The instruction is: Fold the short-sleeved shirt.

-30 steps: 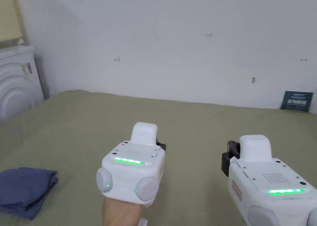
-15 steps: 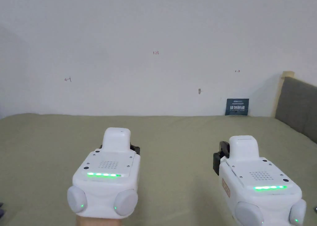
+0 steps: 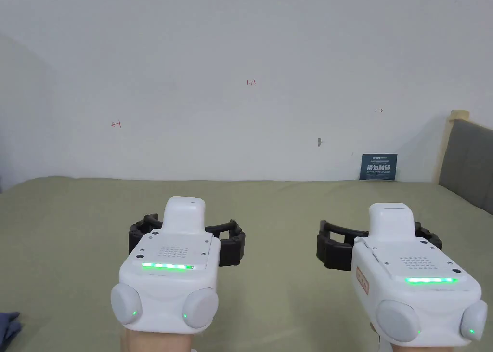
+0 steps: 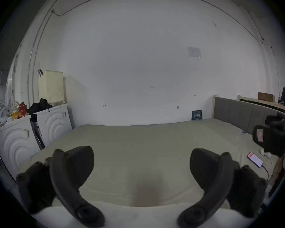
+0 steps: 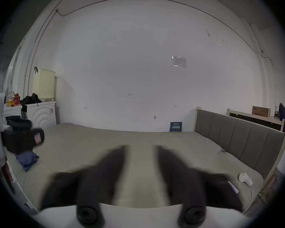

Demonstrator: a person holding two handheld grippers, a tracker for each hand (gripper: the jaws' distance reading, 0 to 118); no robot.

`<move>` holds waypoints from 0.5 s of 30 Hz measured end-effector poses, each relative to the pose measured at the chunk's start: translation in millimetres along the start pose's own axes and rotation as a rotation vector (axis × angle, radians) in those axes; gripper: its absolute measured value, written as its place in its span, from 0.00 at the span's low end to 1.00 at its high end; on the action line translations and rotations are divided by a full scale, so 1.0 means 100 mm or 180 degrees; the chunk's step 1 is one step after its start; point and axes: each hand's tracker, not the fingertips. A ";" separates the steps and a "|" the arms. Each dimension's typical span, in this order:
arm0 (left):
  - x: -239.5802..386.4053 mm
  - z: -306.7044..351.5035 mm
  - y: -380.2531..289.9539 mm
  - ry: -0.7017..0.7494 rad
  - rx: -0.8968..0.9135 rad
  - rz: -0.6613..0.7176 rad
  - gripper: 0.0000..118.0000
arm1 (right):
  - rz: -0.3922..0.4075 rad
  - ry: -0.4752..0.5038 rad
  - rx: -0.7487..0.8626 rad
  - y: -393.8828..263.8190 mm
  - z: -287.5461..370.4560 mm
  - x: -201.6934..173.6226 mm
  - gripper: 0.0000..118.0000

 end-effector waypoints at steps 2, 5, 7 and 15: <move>-0.06 -0.02 0.01 0.0018 -0.0061 -0.0006 1.00 | 0.0010 -0.0006 0.0183 -0.04 -0.01 -0.04 0.99; -0.04 0.03 0.03 0.0025 -0.0023 0.0041 1.00 | -0.0003 -0.0008 0.0202 0.09 0.07 -0.01 1.00; -0.03 0.07 0.02 0.0026 0.0020 -0.0010 1.00 | -0.0031 0.0014 0.0202 0.10 0.08 -0.01 1.00; -0.06 0.15 0.05 0.0037 0.0016 0.0059 1.00 | -0.0020 0.0049 0.0148 0.11 0.10 -0.05 1.00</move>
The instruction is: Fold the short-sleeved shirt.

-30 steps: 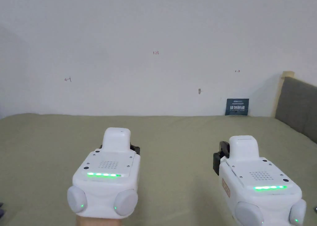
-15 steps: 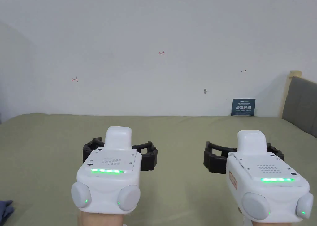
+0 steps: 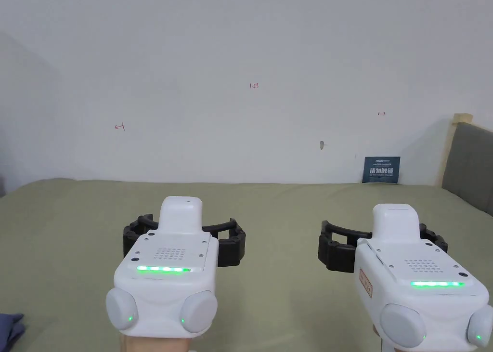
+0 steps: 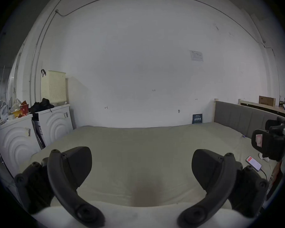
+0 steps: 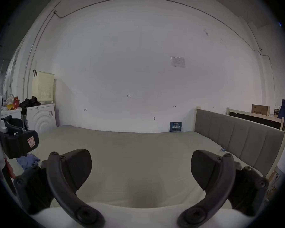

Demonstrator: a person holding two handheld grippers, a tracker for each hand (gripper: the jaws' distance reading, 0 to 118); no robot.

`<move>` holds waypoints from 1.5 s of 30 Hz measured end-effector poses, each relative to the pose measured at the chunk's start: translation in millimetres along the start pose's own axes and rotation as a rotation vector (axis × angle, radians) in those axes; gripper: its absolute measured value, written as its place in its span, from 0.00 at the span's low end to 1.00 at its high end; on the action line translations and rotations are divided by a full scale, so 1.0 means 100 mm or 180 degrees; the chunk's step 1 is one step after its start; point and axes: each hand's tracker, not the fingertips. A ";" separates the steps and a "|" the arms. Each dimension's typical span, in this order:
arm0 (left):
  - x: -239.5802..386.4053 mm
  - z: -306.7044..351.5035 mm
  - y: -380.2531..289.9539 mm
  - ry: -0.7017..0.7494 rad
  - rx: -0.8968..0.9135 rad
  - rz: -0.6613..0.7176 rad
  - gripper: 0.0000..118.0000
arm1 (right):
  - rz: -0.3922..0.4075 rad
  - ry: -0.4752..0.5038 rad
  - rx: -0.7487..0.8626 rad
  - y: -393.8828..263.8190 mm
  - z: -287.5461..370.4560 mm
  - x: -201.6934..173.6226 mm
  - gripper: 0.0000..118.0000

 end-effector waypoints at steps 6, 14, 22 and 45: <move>-0.01 0.03 -0.01 -0.0013 -0.0005 -0.0009 1.00 | 0.0157 -0.0033 -0.0041 -0.01 -0.03 -0.06 1.00; -0.02 0.06 0.00 -0.0030 -0.0020 -0.0002 1.00 | 0.0098 0.0061 0.0055 0.02 -0.02 -0.05 1.00; -0.03 0.08 0.00 -0.0053 -0.0030 -0.0008 1.00 | 0.0106 0.0069 0.0080 0.03 -0.02 -0.04 1.00; -0.08 0.15 0.06 -0.0092 -0.0078 0.0062 1.00 | 0.0059 -0.0071 -0.0363 0.08 0.00 -0.12 1.00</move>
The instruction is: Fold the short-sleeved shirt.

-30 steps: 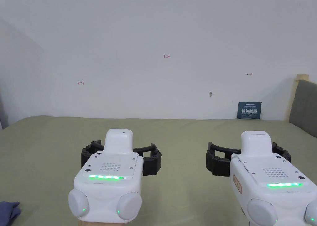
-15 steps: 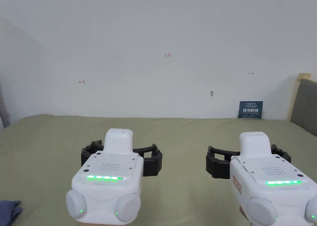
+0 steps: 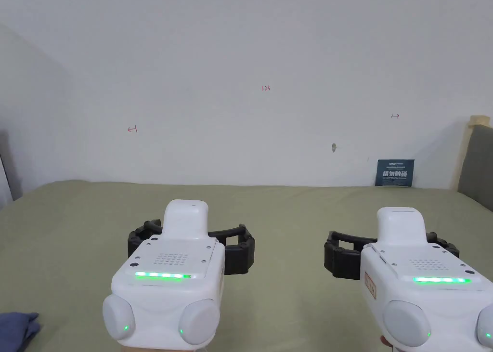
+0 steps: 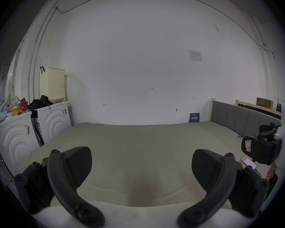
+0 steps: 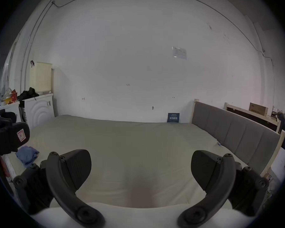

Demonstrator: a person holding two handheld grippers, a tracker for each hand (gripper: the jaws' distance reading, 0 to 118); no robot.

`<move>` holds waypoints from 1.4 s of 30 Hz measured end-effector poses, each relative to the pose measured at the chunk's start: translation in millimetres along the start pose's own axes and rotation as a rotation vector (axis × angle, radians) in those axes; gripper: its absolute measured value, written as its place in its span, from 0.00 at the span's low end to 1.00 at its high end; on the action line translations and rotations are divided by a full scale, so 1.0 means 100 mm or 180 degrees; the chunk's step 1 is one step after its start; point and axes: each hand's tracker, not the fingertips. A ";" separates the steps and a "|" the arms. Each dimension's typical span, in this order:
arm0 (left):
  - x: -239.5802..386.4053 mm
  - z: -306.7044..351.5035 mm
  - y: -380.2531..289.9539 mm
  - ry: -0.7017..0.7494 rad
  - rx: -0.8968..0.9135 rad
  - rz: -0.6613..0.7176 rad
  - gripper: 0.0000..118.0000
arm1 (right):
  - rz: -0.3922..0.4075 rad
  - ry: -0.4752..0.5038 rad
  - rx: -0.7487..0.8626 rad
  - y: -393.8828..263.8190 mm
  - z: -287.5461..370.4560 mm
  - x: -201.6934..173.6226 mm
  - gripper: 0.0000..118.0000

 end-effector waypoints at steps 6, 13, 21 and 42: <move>-0.01 0.02 0.02 -0.0009 -0.0009 0.0014 1.00 | -0.0153 0.0211 0.0044 0.02 0.05 0.06 1.00; -0.04 0.05 0.06 -0.0083 -0.0029 0.0097 1.00 | 0.0051 0.0111 0.0007 0.00 0.02 -0.01 1.00; -0.04 0.07 0.07 -0.0090 -0.0023 0.0076 1.00 | 0.0127 0.0074 0.0087 -0.02 0.06 -0.05 1.00; -0.04 0.10 0.08 -0.0112 -0.0034 0.0116 1.00 | 0.0175 0.0054 0.0226 -0.01 0.11 -0.12 1.00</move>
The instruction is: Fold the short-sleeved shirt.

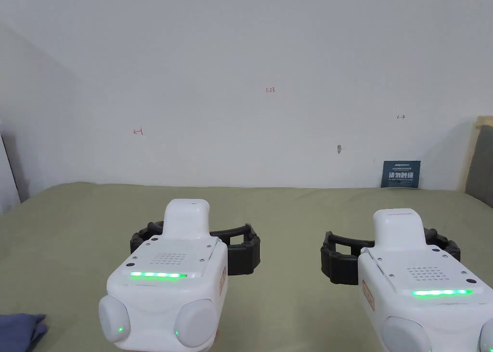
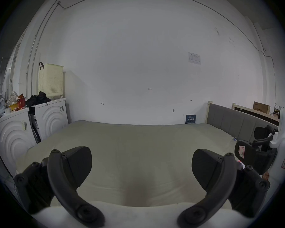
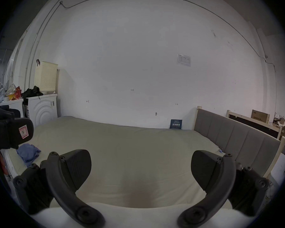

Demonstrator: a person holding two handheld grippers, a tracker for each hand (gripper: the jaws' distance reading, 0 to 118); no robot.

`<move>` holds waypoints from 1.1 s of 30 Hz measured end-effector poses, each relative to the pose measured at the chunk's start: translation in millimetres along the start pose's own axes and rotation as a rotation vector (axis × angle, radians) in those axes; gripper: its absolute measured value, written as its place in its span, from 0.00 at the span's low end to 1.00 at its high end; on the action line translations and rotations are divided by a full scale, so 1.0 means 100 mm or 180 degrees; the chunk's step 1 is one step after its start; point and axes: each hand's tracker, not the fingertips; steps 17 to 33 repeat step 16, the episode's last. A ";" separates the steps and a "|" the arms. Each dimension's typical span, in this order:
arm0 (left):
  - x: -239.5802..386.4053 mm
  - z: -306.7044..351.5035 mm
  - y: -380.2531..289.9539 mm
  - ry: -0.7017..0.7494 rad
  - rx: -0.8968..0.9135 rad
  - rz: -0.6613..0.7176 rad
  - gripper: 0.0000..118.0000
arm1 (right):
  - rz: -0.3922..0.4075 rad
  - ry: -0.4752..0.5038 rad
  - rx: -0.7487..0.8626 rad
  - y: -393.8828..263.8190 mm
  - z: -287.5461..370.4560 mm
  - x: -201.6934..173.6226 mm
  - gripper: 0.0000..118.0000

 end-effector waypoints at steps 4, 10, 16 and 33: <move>-0.03 -0.01 0.01 0.0011 0.0001 0.0033 1.00 | 0.0030 0.0016 -0.0003 -0.01 0.00 0.00 1.00; -0.05 -0.01 0.00 0.0024 -0.0020 0.0049 1.00 | 0.0029 -0.0099 0.0238 -0.04 0.00 0.00 1.00; -0.07 -0.01 -0.03 0.0005 -0.0069 0.0066 1.00 | -0.0479 0.0149 -0.0504 0.01 -0.09 0.10 1.00; -0.07 -0.01 -0.03 0.0005 -0.0069 0.0066 1.00 | -0.0479 0.0149 -0.0504 0.01 -0.09 0.10 1.00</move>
